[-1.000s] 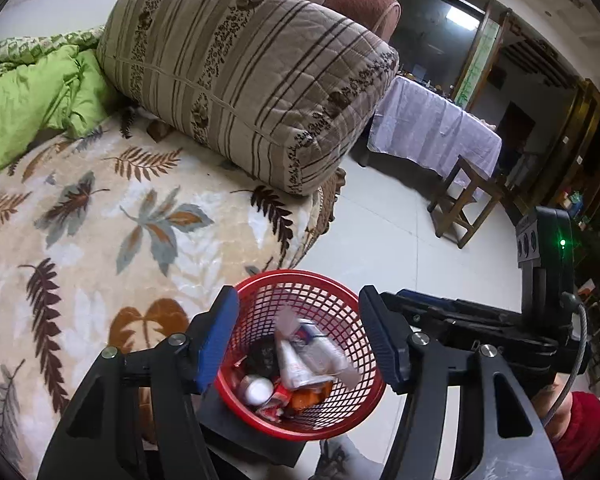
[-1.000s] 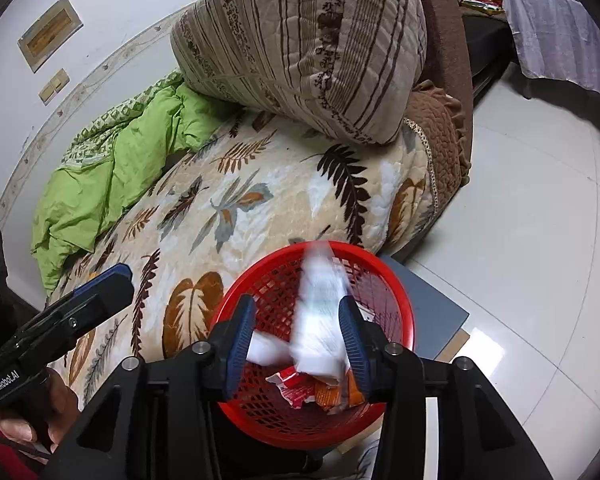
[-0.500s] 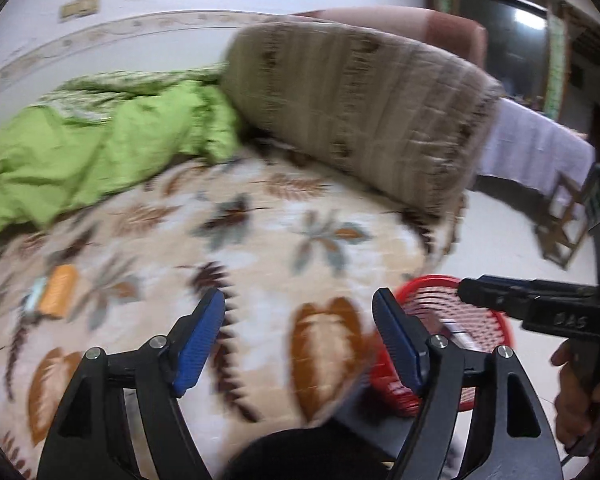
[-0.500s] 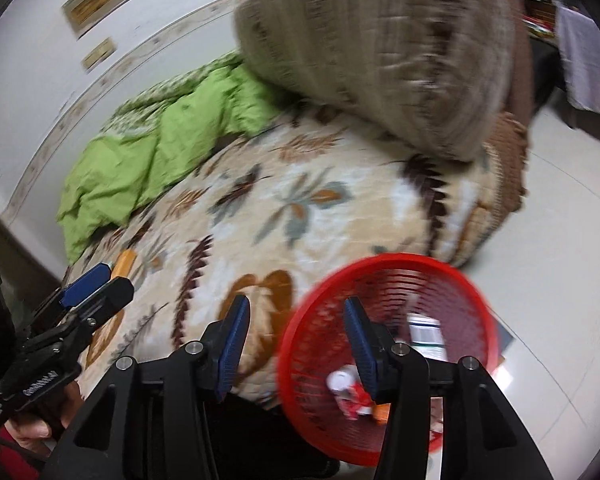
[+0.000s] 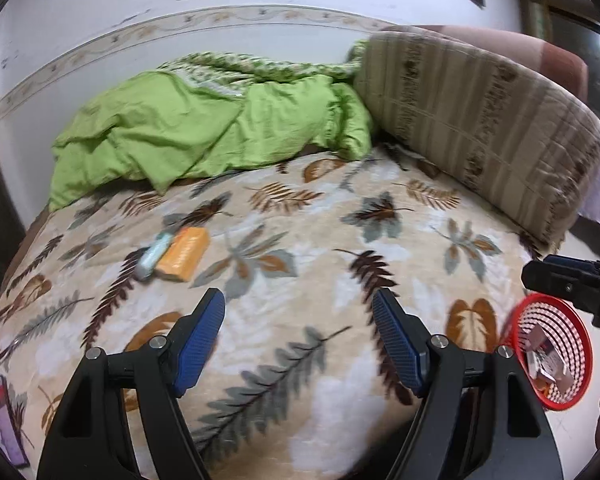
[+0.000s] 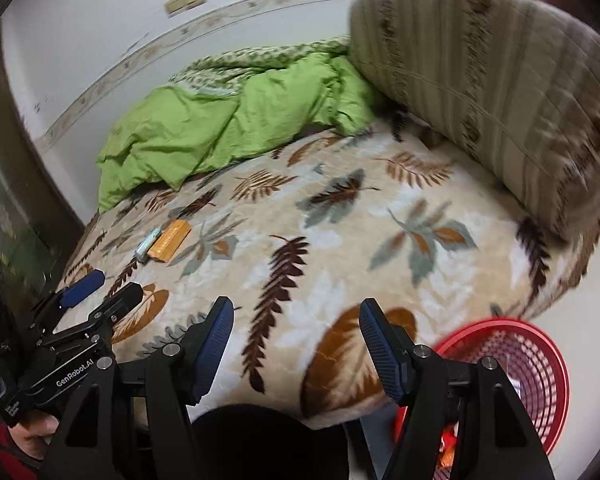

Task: Collect trash
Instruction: 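Move both open tools back over the tube and orange box, then grasp the blue-green tube with the left tool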

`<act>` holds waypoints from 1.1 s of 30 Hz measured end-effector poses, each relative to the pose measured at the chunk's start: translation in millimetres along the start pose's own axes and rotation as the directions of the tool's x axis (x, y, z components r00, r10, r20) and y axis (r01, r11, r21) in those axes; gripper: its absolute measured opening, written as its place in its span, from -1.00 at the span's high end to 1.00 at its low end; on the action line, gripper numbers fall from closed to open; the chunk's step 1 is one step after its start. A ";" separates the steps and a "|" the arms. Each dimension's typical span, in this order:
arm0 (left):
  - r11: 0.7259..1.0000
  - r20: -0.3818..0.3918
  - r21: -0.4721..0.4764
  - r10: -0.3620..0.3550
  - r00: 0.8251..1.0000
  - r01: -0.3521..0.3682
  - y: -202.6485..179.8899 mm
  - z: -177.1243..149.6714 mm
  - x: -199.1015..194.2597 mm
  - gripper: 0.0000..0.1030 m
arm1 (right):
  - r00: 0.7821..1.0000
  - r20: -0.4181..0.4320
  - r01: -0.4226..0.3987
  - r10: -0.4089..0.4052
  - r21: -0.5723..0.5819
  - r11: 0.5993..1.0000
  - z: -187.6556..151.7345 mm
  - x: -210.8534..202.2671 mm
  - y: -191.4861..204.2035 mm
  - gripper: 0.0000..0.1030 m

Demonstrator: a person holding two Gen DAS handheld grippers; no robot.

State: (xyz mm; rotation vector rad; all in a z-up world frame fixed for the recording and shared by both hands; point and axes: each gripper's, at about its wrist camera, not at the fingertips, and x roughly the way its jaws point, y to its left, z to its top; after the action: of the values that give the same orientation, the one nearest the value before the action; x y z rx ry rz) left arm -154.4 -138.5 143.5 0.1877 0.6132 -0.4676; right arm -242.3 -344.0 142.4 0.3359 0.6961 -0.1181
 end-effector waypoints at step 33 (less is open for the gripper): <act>0.956 -0.297 -0.266 0.043 0.954 -0.126 229.6 14.0 217.9 0.05 | 0.937 -0.259 -0.245 0.236 -0.003 0.970 28.6 174.8 124.7 -0.33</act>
State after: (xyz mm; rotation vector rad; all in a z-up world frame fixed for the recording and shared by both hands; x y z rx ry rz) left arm 118.1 -20.5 33.2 0.0083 0.9469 -0.2646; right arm -64.4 -235.8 82.8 0.4039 0.9070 0.1744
